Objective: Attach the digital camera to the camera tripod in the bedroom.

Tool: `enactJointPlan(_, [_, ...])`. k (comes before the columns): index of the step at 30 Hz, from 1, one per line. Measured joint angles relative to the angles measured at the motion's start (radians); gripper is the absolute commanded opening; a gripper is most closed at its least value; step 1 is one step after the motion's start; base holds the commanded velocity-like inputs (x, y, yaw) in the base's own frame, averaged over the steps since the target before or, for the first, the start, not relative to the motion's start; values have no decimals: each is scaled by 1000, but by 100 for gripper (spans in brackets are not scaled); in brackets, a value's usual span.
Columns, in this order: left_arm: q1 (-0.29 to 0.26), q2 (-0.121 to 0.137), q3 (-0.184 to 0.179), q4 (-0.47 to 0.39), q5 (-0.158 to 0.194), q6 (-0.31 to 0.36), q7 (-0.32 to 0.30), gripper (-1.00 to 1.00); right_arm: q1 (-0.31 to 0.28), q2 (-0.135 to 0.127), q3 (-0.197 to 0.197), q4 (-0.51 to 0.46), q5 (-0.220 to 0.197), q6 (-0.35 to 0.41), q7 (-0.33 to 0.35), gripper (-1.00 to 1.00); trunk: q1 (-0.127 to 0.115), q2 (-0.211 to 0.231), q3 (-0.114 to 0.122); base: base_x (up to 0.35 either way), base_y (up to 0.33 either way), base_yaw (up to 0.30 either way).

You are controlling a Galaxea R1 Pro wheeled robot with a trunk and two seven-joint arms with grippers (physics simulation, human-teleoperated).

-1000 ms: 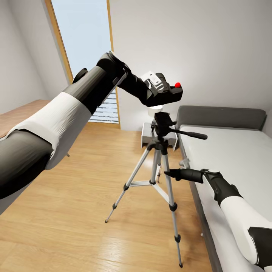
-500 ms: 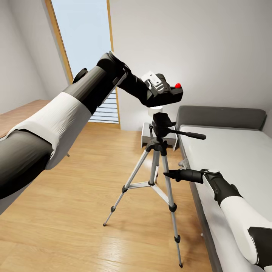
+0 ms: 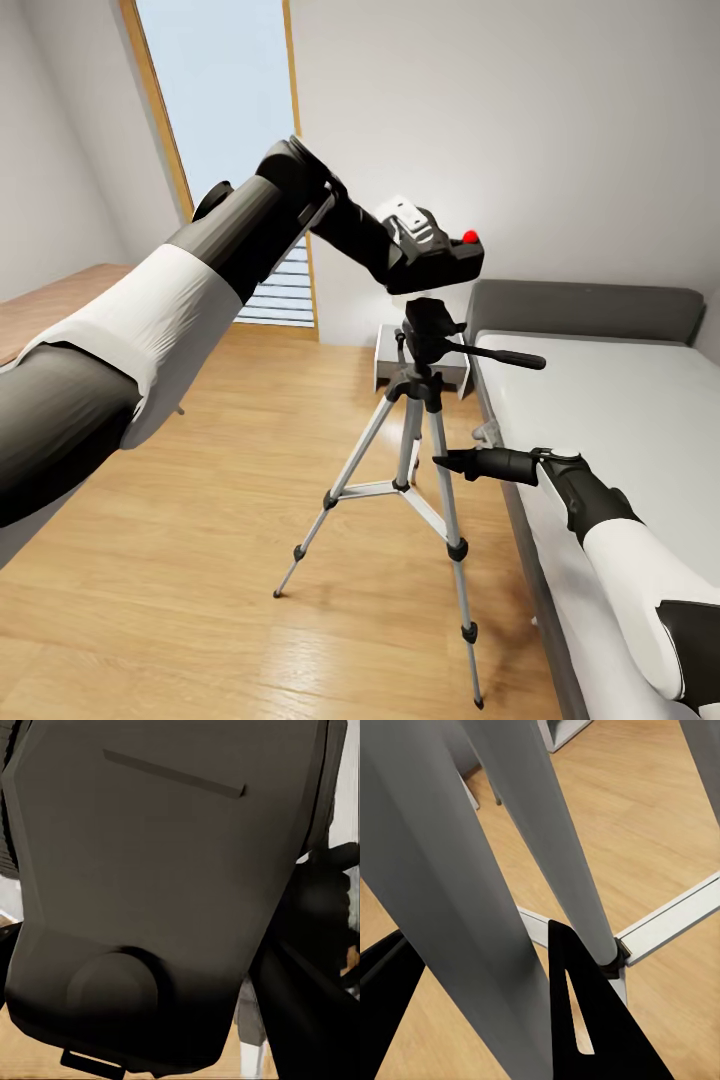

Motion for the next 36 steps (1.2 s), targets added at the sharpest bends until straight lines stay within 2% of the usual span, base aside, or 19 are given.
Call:
enactJointPlan(3, [0,0,0,-2,1,43,-8,-100,0,0,0,0,0,0,0,-100,0,0,0,0,0,0])
enactJointPlan(8, [3,0,0,-2,10,62,-13,-100,0,0,0,0,0,0,0,-100,0,0,0,0,0,0])
enactJointPlan(15, [23,0,0,-2,39,67,-13,-100,0,0,0,0,0,0,0,-100,0,0,0,0,0,0])
enactJointPlan(36, [29,0,0,-4,44,68,-7,-100,0,0,0,0,-1,0,-1,-100,0,0,0,0,0,0])
